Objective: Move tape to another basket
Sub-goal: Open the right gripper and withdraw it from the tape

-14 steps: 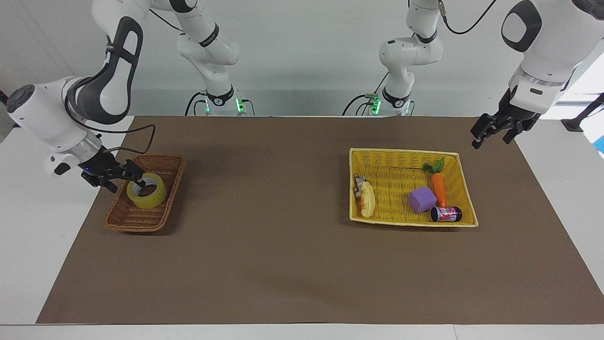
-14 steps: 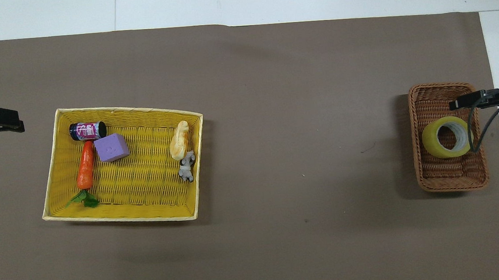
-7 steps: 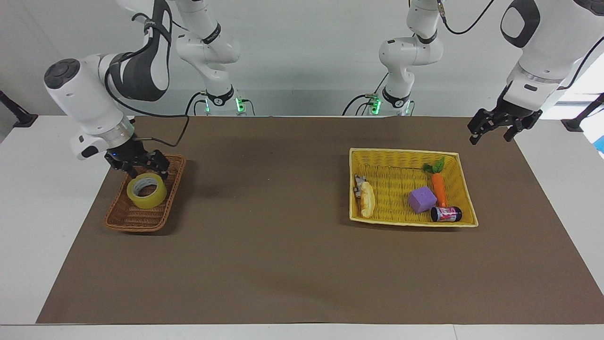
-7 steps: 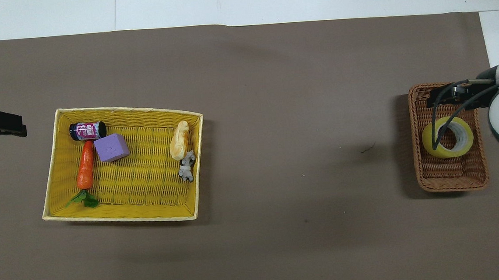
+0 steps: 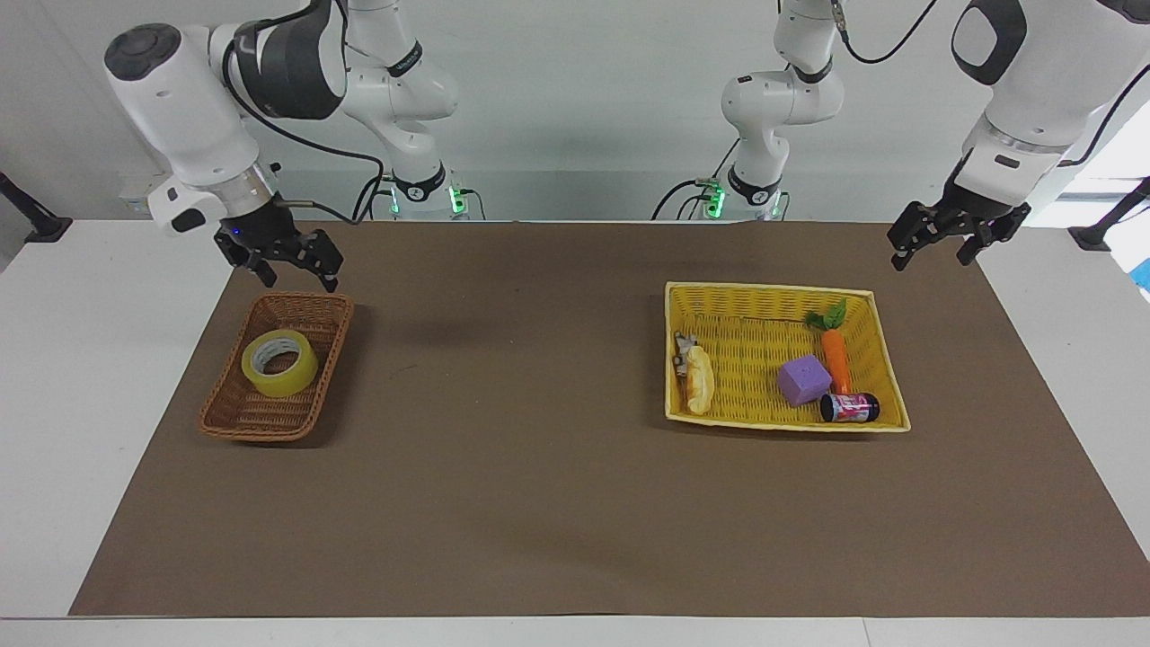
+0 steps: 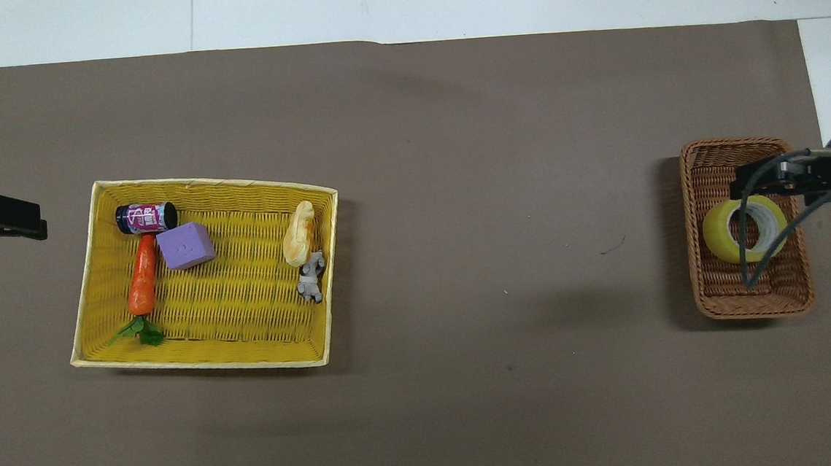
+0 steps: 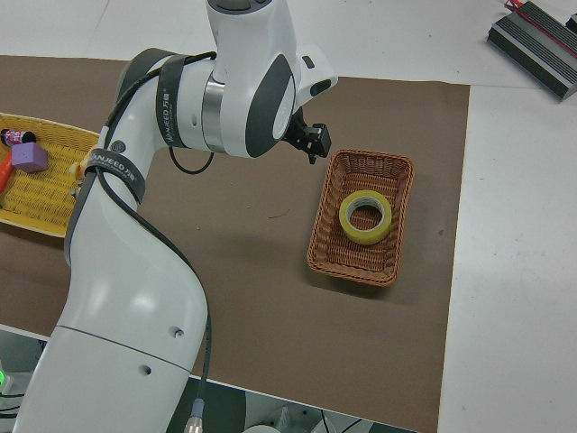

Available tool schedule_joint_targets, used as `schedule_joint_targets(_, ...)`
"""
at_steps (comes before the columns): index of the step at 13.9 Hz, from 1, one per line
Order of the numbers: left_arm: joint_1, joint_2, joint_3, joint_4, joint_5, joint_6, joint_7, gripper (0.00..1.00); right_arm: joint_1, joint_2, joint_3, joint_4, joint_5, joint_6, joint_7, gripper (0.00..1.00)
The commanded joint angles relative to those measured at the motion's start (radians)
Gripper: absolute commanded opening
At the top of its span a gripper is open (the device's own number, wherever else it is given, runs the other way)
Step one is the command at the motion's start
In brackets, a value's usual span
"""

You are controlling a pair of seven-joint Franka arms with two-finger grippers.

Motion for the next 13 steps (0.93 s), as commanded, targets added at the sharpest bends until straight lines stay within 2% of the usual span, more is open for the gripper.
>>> schedule_joint_targets(1, -0.012, -0.033, 0.013, 0.014, -0.037, -0.069, 0.003, 1.00, -0.002, -0.028, -0.005, 0.083, -0.043, -0.110, 0.024, 1.00)
schedule_joint_targets(3, -0.009, -0.034, 0.013, 0.014, -0.035, -0.070, 0.000, 1.00, -0.002, -0.039, -0.005, 0.131, -0.087, -0.144, 0.024, 1.00)
schedule_joint_targets(6, 0.002, -0.034, 0.015, 0.014, -0.035, -0.072, -0.001, 1.00, 0.001, -0.080, 0.012, 0.108, -0.118, -0.179, 0.058, 1.00)
schedule_joint_targets(9, 0.000, -0.034, 0.015, 0.014, -0.035, -0.070, -0.001, 1.00, 0.001, -0.103, 0.122, 0.090, -0.104, -0.198, 0.259, 1.00)
schedule_joint_targets(10, 0.000, -0.034, 0.015, 0.014, -0.035, -0.072, -0.001, 1.00, 0.001, -0.103, 0.142, 0.091, -0.101, -0.198, 0.259, 1.00)
schedule_joint_targets(13, 0.002, -0.034, 0.015, 0.014, -0.035, -0.070, -0.001, 1.00, -0.011, -0.098, 0.136, 0.132, -0.112, -0.202, 0.225, 1.00)
